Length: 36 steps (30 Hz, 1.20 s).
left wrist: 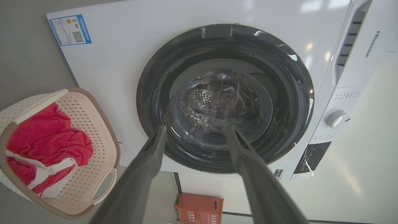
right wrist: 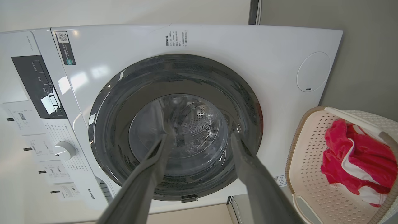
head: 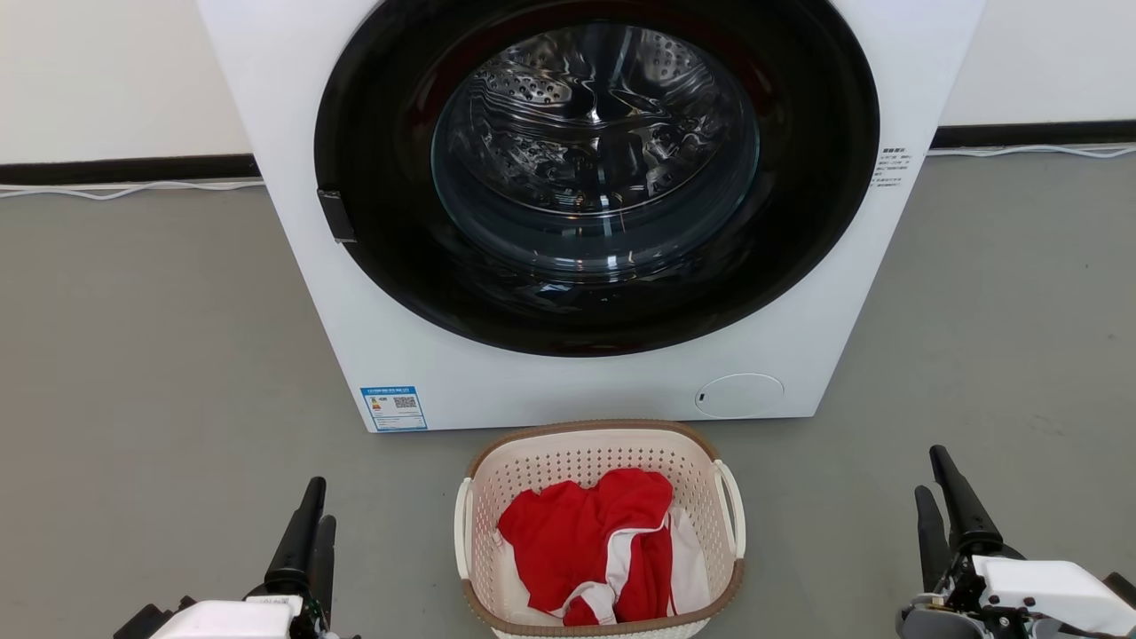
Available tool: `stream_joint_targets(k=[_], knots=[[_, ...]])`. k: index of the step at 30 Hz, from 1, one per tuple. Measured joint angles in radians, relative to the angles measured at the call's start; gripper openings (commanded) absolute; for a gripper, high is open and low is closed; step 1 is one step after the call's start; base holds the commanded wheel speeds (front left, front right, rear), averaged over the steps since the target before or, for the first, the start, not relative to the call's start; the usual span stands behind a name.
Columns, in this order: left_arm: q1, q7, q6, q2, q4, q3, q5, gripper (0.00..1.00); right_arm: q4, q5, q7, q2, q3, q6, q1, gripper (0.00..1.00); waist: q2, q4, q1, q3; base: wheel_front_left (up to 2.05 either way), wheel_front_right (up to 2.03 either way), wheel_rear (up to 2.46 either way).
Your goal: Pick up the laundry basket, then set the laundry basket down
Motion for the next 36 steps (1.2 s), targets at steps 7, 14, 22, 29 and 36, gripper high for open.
stream_joint_targets(k=[7,14,22,29,36], knots=[[0.0,-0.02,0.0,0.0,0.001,-0.014,0.021,1.0,0.0,-0.077,-0.021,0.0,0.0,0.0,0.0,1.0,0.0,-0.002,0.0,0.001,0.0,0.0,0.0],[0.0,-0.043,0.0,0.001,0.019,-0.03,0.102,1.0,0.002,-0.213,-0.043,0.0,-0.002,0.0,0.001,1.0,0.0,-0.003,-0.0001,-0.002,0.0,0.0,0.0],[0.0,-0.067,0.007,0.001,0.032,-0.038,0.211,1.0,0.002,-0.359,-0.063,0.0,-0.001,0.0,0.002,1.0,0.0,-0.006,-0.0001,-0.002,0.0,0.0,0.0],[0.0,-0.082,0.012,0.002,0.032,-0.039,0.3,1.0,0.0,-0.467,-0.084,-0.001,0.001,0.0,0.002,1.0,0.0,-0.01,-0.0001,-0.001,0.0,0.0,0.0],[0.0,-0.101,0.017,0.002,0.032,-0.043,0.403,1.0,-0.001,-0.59,-0.098,-0.004,0.015,0.0,0.002,1.0,0.0,-0.015,-0.0001,-0.001,0.0,0.0,0.0]])
